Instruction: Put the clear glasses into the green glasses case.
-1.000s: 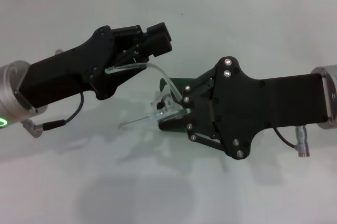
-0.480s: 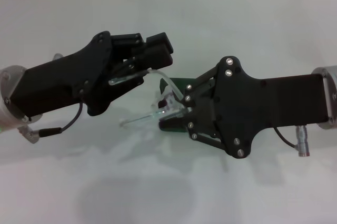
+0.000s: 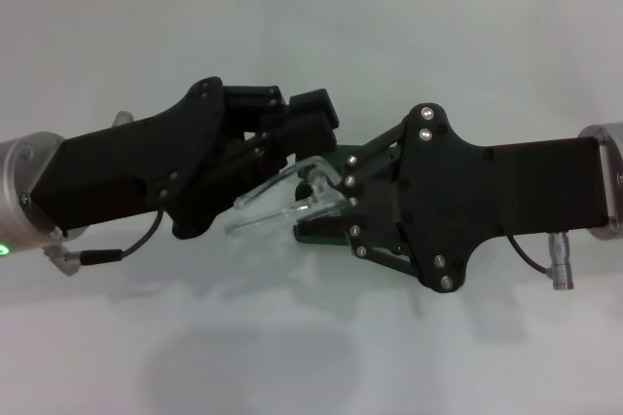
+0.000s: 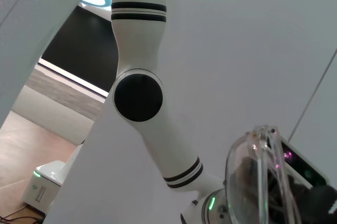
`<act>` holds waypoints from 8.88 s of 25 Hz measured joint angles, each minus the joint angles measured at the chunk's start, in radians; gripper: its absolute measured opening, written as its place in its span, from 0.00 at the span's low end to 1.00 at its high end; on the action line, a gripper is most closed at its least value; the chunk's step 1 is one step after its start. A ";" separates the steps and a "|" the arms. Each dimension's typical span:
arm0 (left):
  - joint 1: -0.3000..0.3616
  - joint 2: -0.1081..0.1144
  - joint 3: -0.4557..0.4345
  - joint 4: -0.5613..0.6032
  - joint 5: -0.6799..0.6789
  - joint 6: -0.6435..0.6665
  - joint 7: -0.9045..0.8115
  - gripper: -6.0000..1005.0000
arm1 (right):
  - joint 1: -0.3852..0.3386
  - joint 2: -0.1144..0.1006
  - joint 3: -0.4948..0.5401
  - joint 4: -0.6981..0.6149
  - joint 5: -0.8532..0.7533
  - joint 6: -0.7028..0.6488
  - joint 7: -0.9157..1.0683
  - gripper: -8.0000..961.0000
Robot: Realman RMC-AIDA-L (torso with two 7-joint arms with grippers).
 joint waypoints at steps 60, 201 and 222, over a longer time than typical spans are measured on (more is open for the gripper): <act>0.098 0.087 -0.289 -0.037 -0.006 -0.035 -0.006 0.27 | -0.078 -0.008 0.127 -0.191 -0.170 0.008 0.329 0.12; 0.227 -0.001 -0.395 -0.128 0.076 -0.232 0.232 0.48 | 0.876 0.005 -0.143 0.483 -1.077 0.110 1.279 0.12; 0.229 0.003 -0.395 -0.128 0.075 -0.224 0.234 0.48 | 0.876 0.005 -0.143 0.417 -1.085 0.075 1.330 0.16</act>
